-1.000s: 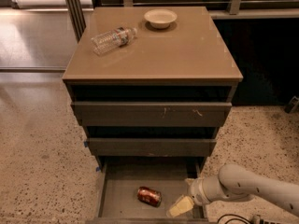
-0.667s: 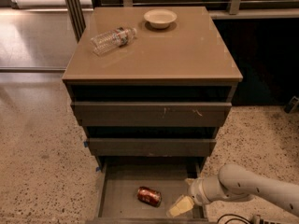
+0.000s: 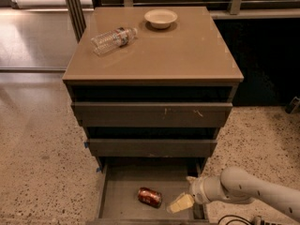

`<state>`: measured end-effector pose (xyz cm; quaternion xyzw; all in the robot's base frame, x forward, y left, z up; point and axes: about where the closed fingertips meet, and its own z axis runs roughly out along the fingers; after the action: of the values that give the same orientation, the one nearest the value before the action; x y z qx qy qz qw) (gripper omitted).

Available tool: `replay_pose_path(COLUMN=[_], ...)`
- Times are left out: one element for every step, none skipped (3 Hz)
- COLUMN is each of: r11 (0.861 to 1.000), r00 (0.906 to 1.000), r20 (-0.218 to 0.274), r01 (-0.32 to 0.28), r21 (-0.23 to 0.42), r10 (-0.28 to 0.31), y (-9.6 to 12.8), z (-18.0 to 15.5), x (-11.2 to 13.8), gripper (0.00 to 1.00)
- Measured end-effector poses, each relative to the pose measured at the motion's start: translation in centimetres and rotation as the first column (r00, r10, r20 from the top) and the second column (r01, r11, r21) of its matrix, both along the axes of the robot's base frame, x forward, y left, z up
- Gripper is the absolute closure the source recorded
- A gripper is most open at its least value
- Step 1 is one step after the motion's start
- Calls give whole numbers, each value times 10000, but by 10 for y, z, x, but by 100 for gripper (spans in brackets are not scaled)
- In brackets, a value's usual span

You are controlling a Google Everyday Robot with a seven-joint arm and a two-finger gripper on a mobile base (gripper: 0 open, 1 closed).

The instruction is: Pick coke can from bottom drawer and place on counter

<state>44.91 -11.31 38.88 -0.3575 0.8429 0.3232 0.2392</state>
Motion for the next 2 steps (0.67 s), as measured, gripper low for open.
replay_pose_path(r11=[9997, 9981], r00=[9992, 9982], r20=[310, 239], r01=[238, 563], r21=[11, -257], r10=[-239, -557], y=[7, 23], z=[-25, -78], x=[18, 33], gripper=[0, 0])
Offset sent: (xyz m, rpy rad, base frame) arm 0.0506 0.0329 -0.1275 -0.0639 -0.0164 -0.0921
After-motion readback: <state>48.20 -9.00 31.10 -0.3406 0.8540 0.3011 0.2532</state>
